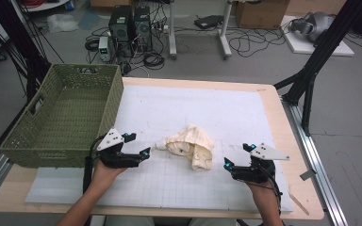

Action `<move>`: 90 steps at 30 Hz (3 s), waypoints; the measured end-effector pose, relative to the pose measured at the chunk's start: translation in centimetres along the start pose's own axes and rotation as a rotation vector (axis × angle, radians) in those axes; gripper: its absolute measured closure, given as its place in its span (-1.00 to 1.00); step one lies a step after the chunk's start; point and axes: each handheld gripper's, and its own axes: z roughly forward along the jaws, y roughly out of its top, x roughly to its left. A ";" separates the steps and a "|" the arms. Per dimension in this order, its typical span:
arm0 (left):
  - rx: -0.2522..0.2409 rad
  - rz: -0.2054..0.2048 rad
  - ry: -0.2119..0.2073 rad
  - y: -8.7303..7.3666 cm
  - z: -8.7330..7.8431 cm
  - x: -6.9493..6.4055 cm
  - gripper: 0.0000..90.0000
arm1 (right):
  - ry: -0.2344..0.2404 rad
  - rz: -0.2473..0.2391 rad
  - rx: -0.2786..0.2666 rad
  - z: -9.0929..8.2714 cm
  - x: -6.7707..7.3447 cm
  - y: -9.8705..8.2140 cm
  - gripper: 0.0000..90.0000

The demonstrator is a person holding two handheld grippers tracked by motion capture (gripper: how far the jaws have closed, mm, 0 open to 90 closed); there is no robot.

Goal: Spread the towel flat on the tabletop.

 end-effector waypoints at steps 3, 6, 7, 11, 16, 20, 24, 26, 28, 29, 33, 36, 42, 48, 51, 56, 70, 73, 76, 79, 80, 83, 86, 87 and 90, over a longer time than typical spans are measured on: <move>-0.003 0.002 0.005 0.0 0.0 0.0 -0.59 | 0.017 -0.012 0.004 0.3 0.4 0.2 -0.76; 0.002 0.017 -0.002 0.0 0.0 0.0 -0.59 | 0.048 -0.017 0.004 0.6 0.7 0.5 -0.76; 0.001 0.017 -0.001 0.0 0.1 0.0 -0.59 | 0.061 -0.020 0.007 0.8 0.8 0.6 -0.76; 0.011 0.024 -0.009 -0.1 0.3 -0.1 -0.59 | 0.080 -0.052 0.029 1.7 1.4 1.3 -0.76; 0.015 0.024 -0.012 -0.2 0.4 0.0 -0.58 | 0.123 -0.071 0.033 2.9 2.3 2.5 -0.76; 0.017 0.016 -0.010 -0.3 0.4 0.2 -0.57 | 0.145 -0.147 0.056 4.7 3.6 4.7 -0.65; 0.011 0.007 -0.009 -0.3 0.3 0.3 -0.57 | 0.185 -0.194 0.075 6.2 4.6 6.3 -0.50; 0.011 0.008 -0.007 -0.3 0.3 0.4 -0.57 | 0.211 -0.232 0.089 7.1 5.2 6.9 -0.41; 0.013 0.004 -0.008 -0.4 0.3 0.4 -0.57 | 0.223 -0.272 0.111 8.0 5.7 7.3 -0.27; 0.013 0.004 -0.008 -0.4 0.3 0.4 -0.57 | 0.223 -0.272 0.111 8.0 5.7 7.3 -0.27; 0.016 0.004 -0.011 -0.4 0.3 0.5 -0.57 | 0.233 -0.339 0.161 9.9 6.8 7.9 0.05; 0.017 0.000 -0.009 -0.5 0.4 0.6 -0.57 | 0.207 -0.387 0.191 10.8 7.0 8.2 0.38; 0.022 -0.008 -0.004 -0.6 0.4 0.9 -0.56 | 0.151 -0.372 0.207 11.2 6.2 8.3 0.89; 0.025 -0.007 -0.007 -0.7 0.5 0.8 -0.55 | 0.141 -0.235 0.177 10.5 3.9 8.4 0.89; 0.030 -0.009 -0.007 -0.7 0.5 0.8 -0.55 | 0.110 -0.195 0.192 10.2 3.0 8.4 0.89; 0.029 -0.013 -0.001 -0.7 0.5 0.9 -0.54 | 0.123 -0.203 0.212 10.1 2.6 8.3 0.84; 0.028 -0.045 -0.117 -0.4 1.8 0.2 0.01 | -0.087 -0.189 0.224 9.2 1.4 8.1 0.91; 0.036 -0.027 -0.150 0.1 3.1 -0.4 0.20 | -0.093 -0.129 0.207 8.8 0.9 7.9 0.91; 0.061 0.009 -0.178 0.7 5.0 -1.2 0.23 | -0.103 -0.127 0.196 8.5 0.8 7.8 0.91; 0.093 0.032 -0.203 1.2 6.4 -1.9 0.22 | -0.098 -0.120 0.190 8.4 0.7 7.7 0.90; 0.112 0.055 -0.227 1.7 7.8 -2.6 0.21 | -0.099 -0.118 0.188 8.3 0.7 7.7 0.90; 0.156 0.106 -0.228 1.6 9.6 -3.4 0.21 | -0.126 -0.117 0.184 8.1 0.5 7.5 0.90; 0.198 0.135 -0.182 1.2 11.0 -3.5 0.14 | -0.130 -0.095 0.179 7.7 0.0 7.1 0.89; 0.209 0.134 -0.165 1.0 11.3 -3.4 0.12 | -0.132 -0.090 0.182 7.6 -0.1 7.0 0.89; 0.242 0.111 -0.117 0.9 11.9 -3.0 0.03 | -0.128 -0.089 0.177 7.4 -0.3 6.8 0.89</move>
